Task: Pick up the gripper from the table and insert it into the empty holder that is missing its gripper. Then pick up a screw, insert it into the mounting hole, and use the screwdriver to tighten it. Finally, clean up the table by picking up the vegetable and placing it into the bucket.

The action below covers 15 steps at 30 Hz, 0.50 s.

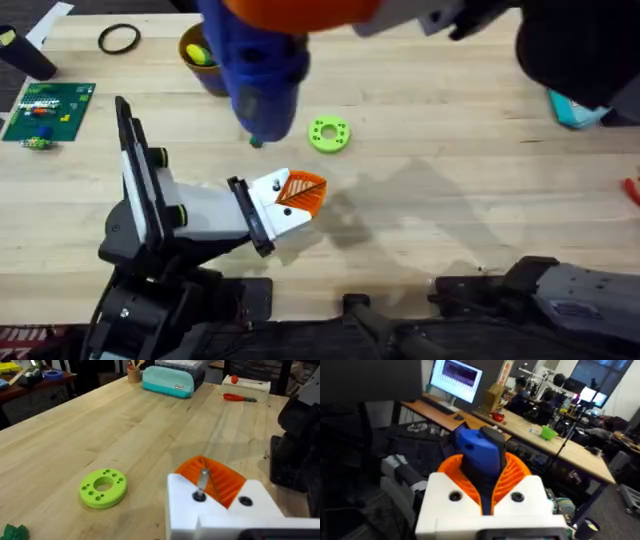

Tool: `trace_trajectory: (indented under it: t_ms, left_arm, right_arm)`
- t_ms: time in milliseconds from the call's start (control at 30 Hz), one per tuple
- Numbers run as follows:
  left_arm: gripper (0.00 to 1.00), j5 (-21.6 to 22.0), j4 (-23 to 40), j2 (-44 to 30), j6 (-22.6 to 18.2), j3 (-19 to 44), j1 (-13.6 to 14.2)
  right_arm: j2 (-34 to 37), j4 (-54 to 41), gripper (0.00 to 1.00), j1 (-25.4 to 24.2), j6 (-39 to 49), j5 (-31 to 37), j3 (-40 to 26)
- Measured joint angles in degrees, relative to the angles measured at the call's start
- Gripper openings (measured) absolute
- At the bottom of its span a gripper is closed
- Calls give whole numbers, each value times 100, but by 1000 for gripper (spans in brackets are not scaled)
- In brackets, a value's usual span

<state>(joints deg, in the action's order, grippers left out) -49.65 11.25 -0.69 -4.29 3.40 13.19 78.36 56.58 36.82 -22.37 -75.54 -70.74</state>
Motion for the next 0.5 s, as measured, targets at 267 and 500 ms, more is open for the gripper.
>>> trace_trajectory:
  t_ms: [267, 500]
  left_arm:
    - [14, 0, 0, 0, 0, 0, 0]
    - [14, 2, -2, 0, 0, 0, 0]
  right_arm:
    - [2, -75, 60, -9, -30, -272, -4]
    - [3, -1089, 59, -9, 288, -322, -2]
